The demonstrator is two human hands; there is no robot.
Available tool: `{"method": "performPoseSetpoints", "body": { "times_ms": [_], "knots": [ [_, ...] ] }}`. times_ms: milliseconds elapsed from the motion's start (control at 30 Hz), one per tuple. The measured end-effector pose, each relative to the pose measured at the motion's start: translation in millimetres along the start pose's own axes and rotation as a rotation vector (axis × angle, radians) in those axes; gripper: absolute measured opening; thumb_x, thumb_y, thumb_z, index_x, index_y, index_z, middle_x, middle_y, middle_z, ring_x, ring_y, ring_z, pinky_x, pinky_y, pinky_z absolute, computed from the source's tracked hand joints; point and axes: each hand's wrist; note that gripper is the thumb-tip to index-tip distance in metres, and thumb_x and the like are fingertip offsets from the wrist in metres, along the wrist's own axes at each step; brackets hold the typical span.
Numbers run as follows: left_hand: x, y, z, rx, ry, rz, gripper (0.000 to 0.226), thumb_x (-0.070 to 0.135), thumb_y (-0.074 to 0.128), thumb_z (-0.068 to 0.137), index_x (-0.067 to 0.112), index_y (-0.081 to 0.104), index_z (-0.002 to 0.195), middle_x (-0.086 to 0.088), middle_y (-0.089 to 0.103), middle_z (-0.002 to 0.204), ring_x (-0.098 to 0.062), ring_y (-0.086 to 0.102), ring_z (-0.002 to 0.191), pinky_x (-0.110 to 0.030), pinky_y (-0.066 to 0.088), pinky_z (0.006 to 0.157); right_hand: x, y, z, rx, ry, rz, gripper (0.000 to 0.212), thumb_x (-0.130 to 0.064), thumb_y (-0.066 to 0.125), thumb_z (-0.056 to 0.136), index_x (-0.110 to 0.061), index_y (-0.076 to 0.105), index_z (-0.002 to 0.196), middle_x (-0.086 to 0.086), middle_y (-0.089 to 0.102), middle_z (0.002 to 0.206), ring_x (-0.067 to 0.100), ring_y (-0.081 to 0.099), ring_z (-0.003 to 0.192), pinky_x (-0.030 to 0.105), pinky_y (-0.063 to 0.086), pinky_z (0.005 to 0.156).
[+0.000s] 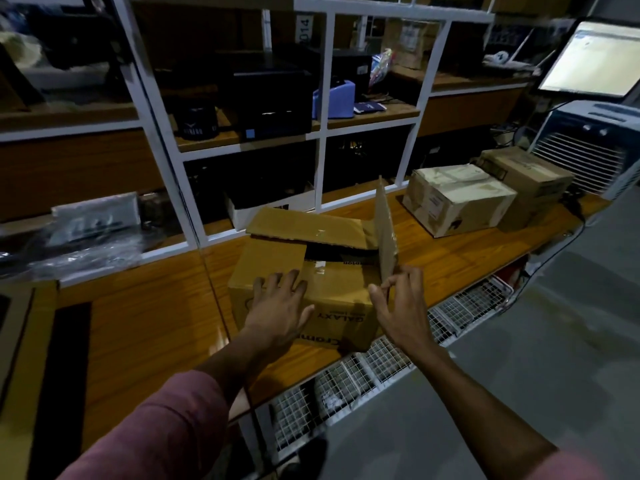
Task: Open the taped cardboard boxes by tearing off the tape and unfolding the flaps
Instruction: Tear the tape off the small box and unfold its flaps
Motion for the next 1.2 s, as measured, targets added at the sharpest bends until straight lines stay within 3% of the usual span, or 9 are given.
{"method": "performPoseSetpoints", "body": {
  "times_ms": [67, 167, 267, 367, 467, 633, 867, 1033, 1200],
  "knots": [
    [2.0, -3.6, 0.9, 0.026, 0.0, 0.01, 0.068, 0.066, 0.017, 0.097, 0.023, 0.043, 0.143, -0.009, 0.037, 0.154, -0.036, 0.039, 0.134, -0.062, 0.031, 0.11, -1.7, 1.9, 2.2, -0.119, -0.023, 0.037, 0.034, -0.055, 0.052, 0.095, -0.022, 0.045, 0.096, -0.003, 0.042, 0.121, 0.013, 0.05, 0.099, 0.026, 0.05, 0.071],
    [6.6, -5.9, -1.2, 0.086, -0.021, 0.005, 0.06, 0.062, 0.026, 0.097, 0.021, 0.048, 0.136, -0.009, 0.05, 0.14, -0.034, 0.049, 0.118, -0.057, 0.04, 0.101, -5.4, 13.0, 5.1, -0.327, -0.004, 0.097, 0.036, -0.062, 0.047, 0.095, -0.026, 0.045, 0.097, -0.006, 0.056, 0.113, 0.011, 0.057, 0.097, 0.032, 0.051, 0.072],
    [10.8, -7.7, -7.6, 0.142, -0.027, -0.021, 0.053, 0.056, 0.029, 0.098, 0.019, 0.052, 0.128, -0.009, 0.057, 0.128, -0.031, 0.054, 0.108, -0.05, 0.045, 0.095, -7.6, 30.9, 14.5, -0.343, -0.025, 0.053, 0.046, -0.062, 0.033, 0.1, -0.021, 0.053, 0.098, -0.003, 0.054, 0.099, 0.016, 0.053, 0.09, 0.034, 0.043, 0.074],
    [11.9, -11.5, -13.8, 0.171, -0.045, -0.02, 0.043, 0.052, 0.035, 0.099, 0.019, 0.053, 0.12, -0.008, 0.057, 0.119, -0.027, 0.054, 0.103, -0.044, 0.046, 0.09, -10.9, 46.0, 30.1, -0.341, 0.061, -0.072, 0.068, -0.064, 0.023, 0.096, -0.016, 0.061, 0.125, 0.006, 0.053, 0.117, 0.028, 0.048, 0.112, 0.038, 0.04, 0.09],
    [10.7, -9.9, -17.3, 0.162, -0.061, 0.022, 0.041, 0.05, 0.038, 0.1, 0.018, 0.055, 0.119, -0.009, 0.055, 0.118, -0.025, 0.051, 0.1, -0.042, 0.044, 0.086, -18.7, 59.6, 36.3, -0.453, 0.078, -0.332, 0.068, -0.055, 0.023, 0.093, -0.02, 0.049, 0.145, 0.014, 0.041, 0.146, 0.032, 0.035, 0.136, 0.046, 0.033, 0.109],
    [6.0, -9.7, -17.7, 0.154, -0.05, 0.068, 0.042, 0.05, 0.038, 0.101, 0.02, 0.06, 0.12, -0.01, 0.056, 0.118, -0.026, 0.051, 0.102, -0.043, 0.041, 0.085, -24.0, 66.6, 37.8, -0.546, 0.045, -0.367, 0.081, -0.069, 0.016, 0.09, -0.025, 0.036, 0.155, 0.008, 0.027, 0.164, 0.03, 0.019, 0.151, 0.049, 0.018, 0.122],
    [6.4, -22.2, -23.8, 0.145, -0.108, -0.098, 0.031, 0.041, 0.041, 0.104, 0.022, 0.06, 0.119, -0.003, 0.056, 0.114, -0.023, 0.054, 0.106, -0.047, 0.044, 0.094, -21.4, 59.6, 33.3, -0.56, 0.015, -0.287, 0.088, -0.079, 0.016, 0.086, -0.028, 0.039, 0.154, 0.002, 0.033, 0.162, 0.024, 0.024, 0.149, 0.048, 0.022, 0.118],
    [-6.7, -21.6, -28.2, 0.165, -0.204, -0.199, 0.032, 0.033, 0.048, 0.1, 0.022, 0.057, 0.128, -0.003, 0.057, 0.119, -0.023, 0.055, 0.111, -0.05, 0.042, 0.098, -29.3, 61.9, 26.0, -0.542, -0.018, -0.306, 0.079, -0.074, 0.021, 0.09, -0.029, 0.041, 0.152, 0.003, 0.037, 0.158, 0.025, 0.028, 0.147, 0.05, 0.023, 0.117],
    [-25.3, -15.6, -30.5, 0.09, -0.376, -0.196, 0.048, 0.057, 0.044, 0.093, 0.027, 0.053, 0.13, -0.008, 0.045, 0.137, -0.031, 0.038, 0.132, -0.061, 0.03, 0.106, -36.9, 60.7, 31.7, -0.613, 0.034, -0.32, 0.076, -0.079, 0.024, 0.086, -0.04, 0.038, 0.149, -0.005, 0.032, 0.156, 0.024, 0.026, 0.144, 0.066, 0.023, 0.109]
  ]
}}
Point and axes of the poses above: each hand's wrist, its own z-axis towards the middle knuckle, its own y-axis out of the palm, x = y × z
